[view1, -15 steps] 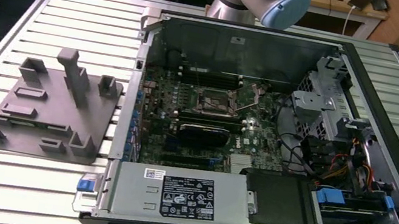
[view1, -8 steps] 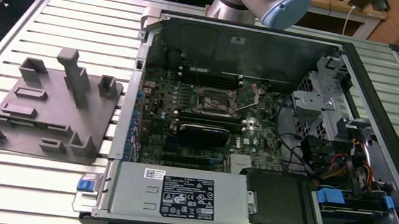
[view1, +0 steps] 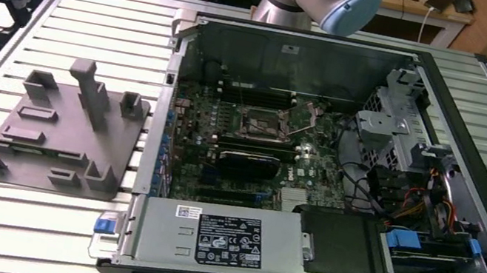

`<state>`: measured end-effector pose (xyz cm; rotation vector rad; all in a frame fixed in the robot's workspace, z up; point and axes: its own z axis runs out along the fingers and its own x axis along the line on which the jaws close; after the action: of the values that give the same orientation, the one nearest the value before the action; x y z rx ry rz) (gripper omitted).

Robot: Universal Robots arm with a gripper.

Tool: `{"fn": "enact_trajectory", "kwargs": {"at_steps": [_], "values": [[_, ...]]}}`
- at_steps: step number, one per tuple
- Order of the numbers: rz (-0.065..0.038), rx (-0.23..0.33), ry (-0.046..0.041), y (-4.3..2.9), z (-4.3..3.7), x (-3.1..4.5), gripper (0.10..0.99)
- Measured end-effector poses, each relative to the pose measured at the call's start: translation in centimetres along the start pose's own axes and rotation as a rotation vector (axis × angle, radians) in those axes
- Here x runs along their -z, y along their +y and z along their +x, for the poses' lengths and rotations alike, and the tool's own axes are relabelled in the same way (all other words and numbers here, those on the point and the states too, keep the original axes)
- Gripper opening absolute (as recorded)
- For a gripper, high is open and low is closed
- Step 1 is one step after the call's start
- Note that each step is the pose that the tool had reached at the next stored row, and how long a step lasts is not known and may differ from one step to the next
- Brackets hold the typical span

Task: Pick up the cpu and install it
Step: 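Pick up the cpu and move it towards the insertion slot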

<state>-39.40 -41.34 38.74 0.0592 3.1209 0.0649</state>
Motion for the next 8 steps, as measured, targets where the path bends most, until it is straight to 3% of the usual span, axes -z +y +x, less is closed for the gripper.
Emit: {"fn": "enact_trajectory", "kwargs": {"at_steps": [8], "values": [[0.000, 0.000, -0.0001, 0.10, -2.79, -0.06, 0.541]]}}
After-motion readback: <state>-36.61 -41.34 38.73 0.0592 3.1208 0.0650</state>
